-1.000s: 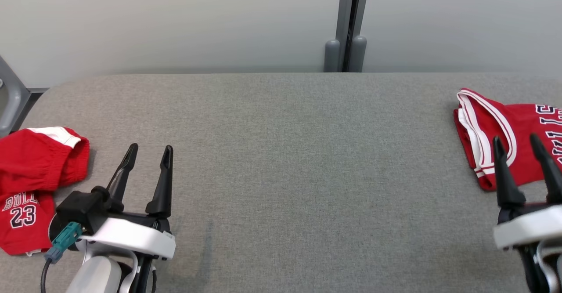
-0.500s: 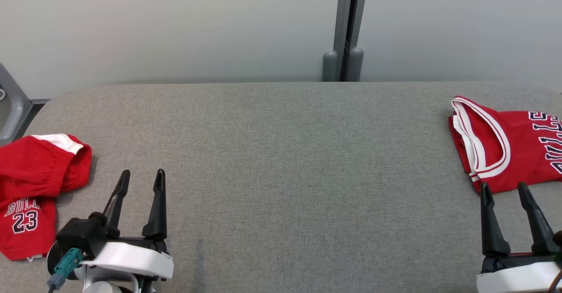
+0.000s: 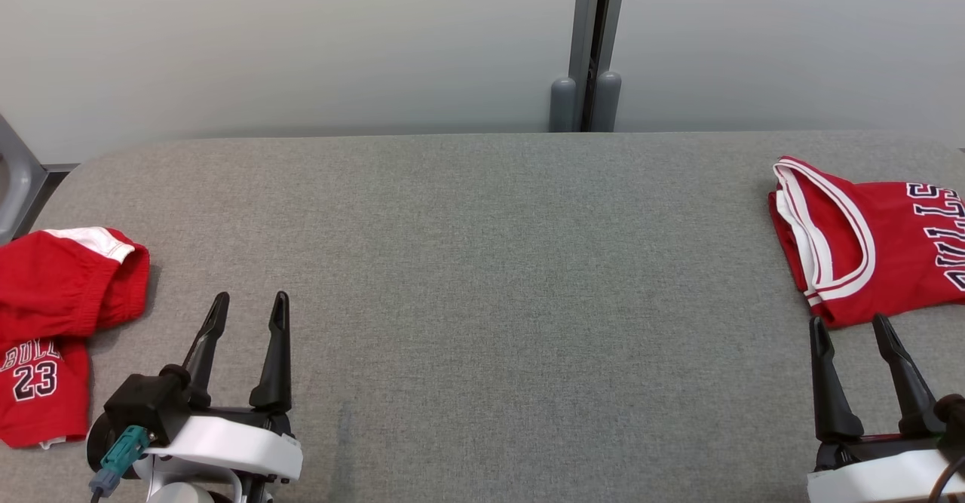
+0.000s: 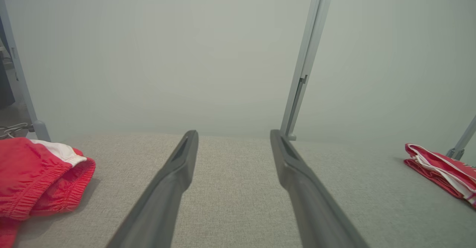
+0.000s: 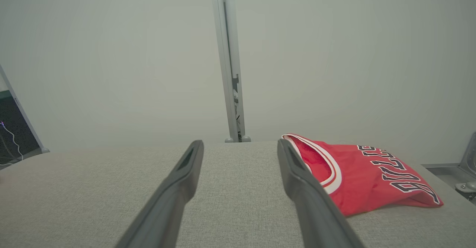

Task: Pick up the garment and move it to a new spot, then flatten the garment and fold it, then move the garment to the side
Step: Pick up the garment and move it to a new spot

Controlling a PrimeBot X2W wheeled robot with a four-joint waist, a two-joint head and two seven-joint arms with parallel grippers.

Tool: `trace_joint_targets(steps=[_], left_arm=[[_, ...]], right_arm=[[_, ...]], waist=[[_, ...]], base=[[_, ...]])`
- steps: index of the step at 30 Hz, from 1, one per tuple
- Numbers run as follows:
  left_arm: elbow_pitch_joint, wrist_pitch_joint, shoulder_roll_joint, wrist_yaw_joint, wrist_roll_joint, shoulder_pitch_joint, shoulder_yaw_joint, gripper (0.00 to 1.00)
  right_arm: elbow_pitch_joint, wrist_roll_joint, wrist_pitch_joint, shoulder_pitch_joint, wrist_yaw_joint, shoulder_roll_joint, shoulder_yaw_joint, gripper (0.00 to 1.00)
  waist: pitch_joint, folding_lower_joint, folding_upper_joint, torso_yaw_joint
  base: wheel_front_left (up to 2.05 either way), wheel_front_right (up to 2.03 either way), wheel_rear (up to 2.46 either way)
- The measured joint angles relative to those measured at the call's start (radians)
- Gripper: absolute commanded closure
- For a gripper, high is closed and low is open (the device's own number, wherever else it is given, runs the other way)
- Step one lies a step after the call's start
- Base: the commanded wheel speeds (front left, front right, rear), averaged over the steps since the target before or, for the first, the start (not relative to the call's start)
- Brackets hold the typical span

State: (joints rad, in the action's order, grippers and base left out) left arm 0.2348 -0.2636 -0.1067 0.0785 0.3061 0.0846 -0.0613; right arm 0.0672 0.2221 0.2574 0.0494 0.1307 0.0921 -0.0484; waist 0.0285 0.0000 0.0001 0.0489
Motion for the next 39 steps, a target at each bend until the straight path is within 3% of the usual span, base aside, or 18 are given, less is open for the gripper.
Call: trace_joint_targets(steps=[22, 39], left_arm=[[0.032, 0.0, 0.036, 0.036, -0.037, 0.015, 0.032, 0.0], [0.058, -0.001, 0.044, 0.045, -0.054, 0.043, 0.051, 0.0]], right_arm=[[-0.014, 0.006, 0.002, -0.016, 0.0, -0.015, 0.013, 0.0], [0.008, 0.017, 0.003, -0.026, 0.0, -0.007, 0.056, 0.0]], waist=[[-0.001, 0.0, 0.0, 0.008], [-0.001, 0.0001, 0.0, 0.211]], base=[[0.0, 0.0, 0.0], [0.0, 0.0, 0.0]])
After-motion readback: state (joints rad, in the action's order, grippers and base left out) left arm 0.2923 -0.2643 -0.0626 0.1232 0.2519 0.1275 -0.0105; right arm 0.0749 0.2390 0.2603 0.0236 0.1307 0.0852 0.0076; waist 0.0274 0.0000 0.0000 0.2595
